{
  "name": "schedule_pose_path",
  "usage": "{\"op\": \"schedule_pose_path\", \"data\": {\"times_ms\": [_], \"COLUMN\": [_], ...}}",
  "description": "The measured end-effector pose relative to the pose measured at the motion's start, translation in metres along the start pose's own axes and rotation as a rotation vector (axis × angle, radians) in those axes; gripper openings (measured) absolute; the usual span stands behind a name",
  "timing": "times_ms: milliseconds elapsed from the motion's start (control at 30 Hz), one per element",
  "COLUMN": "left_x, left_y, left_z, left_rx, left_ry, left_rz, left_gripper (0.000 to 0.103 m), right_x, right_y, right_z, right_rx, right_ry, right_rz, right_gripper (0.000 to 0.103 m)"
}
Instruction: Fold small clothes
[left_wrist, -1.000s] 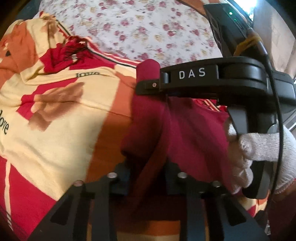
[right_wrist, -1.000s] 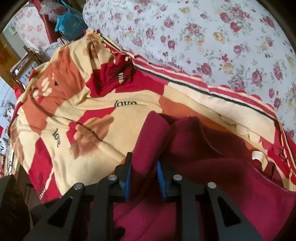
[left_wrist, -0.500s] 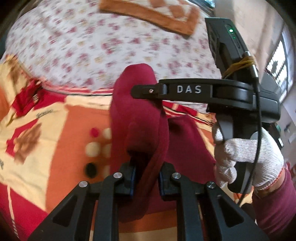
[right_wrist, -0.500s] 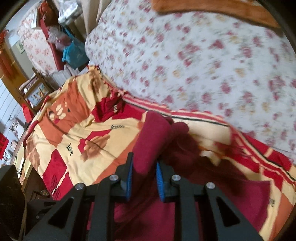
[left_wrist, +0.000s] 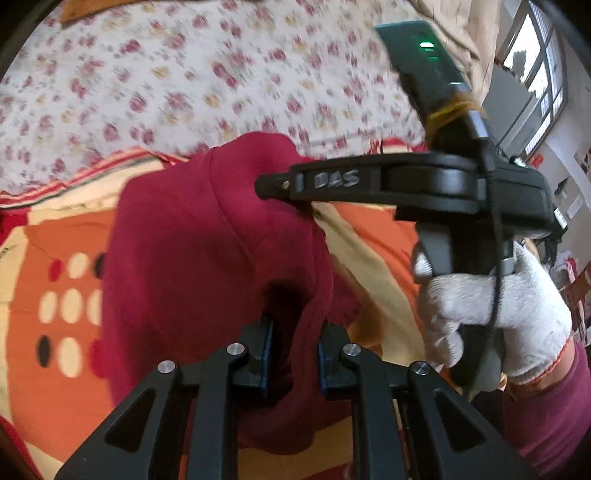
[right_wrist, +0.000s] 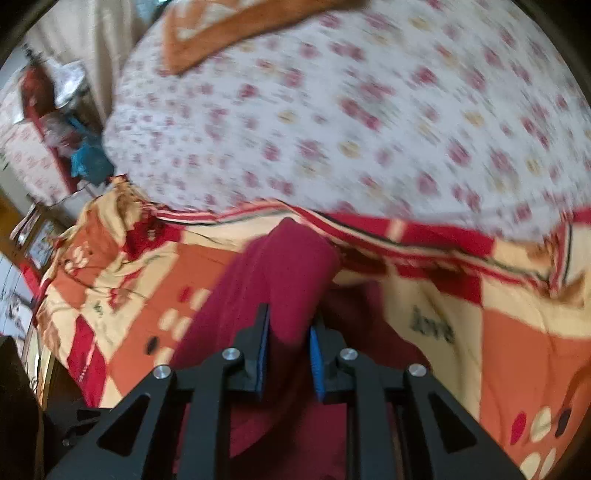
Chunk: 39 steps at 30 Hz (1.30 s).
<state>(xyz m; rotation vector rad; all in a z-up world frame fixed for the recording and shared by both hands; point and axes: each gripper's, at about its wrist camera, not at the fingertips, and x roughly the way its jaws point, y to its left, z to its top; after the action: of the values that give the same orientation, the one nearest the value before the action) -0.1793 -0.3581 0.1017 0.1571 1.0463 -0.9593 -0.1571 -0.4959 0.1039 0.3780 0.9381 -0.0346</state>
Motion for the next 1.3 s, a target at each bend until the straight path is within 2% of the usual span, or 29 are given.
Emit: {"op": "schedule_pose_path", "data": {"times_ms": [133, 267, 333, 433, 500, 600, 667, 733, 867, 967, 1067, 1300], "left_x": [0.017, -0.008, -0.034, -0.071, -0.075, -0.067, -0.06, -0.048, -0.033, -0.025, -0.022, -0.024], "left_y": [-0.001, 0.002, 0.001, 0.001, 0.011, 0.032, 0.043, 0.051, 0.061, 0.062, 0.06, 0.06], "left_z": [-0.005, -0.005, -0.01, -0.016, -0.016, -0.014, -0.016, -0.019, -0.032, -0.038, -0.042, -0.042], "left_rx": [-0.032, -0.02, 0.019, 0.097, 0.114, 0.074, 0.052, 0.033, 0.009, 0.006, 0.012, 0.013], "left_ry": [0.042, 0.055, 0.025, -0.056, -0.078, -0.075, -0.073, -0.06, -0.027, -0.016, -0.016, -0.018], "left_rz": [-0.003, -0.089, -0.092, -0.024, 0.047, 0.131, 0.157, 0.187, 0.211, 0.225, 0.228, 0.24], "left_gripper": [0.001, 0.017, 0.017, 0.019, 0.02, 0.02, 0.02, 0.02, 0.02, 0.02, 0.02, 0.02], "right_x": [0.033, 0.031, 0.017, -0.015, -0.033, -0.043, -0.039, -0.032, -0.02, -0.013, -0.008, -0.031], "right_y": [-0.027, -0.038, -0.038, -0.027, -0.012, 0.017, 0.034, 0.043, 0.041, 0.029, 0.017, 0.032], "right_z": [-0.018, -0.023, -0.022, -0.021, -0.023, -0.03, -0.039, -0.047, -0.067, -0.082, -0.095, -0.097], "right_rx": [0.053, 0.105, 0.112, 0.096, 0.059, -0.022, -0.059, -0.094, -0.123, -0.149, -0.145, -0.143], "right_ry": [0.059, 0.036, 0.014, -0.04, -0.066, -0.066, -0.042, -0.017, 0.03, 0.054, 0.058, 0.025], "right_rz": [-0.05, -0.017, -0.036, -0.024, 0.008, 0.032, 0.062, 0.039, -0.043, -0.142, -0.141, -0.158], "right_gripper": [0.02, 0.024, 0.027, 0.027, 0.027, 0.027, 0.027, 0.027, 0.027, 0.024, 0.024, 0.025]}}
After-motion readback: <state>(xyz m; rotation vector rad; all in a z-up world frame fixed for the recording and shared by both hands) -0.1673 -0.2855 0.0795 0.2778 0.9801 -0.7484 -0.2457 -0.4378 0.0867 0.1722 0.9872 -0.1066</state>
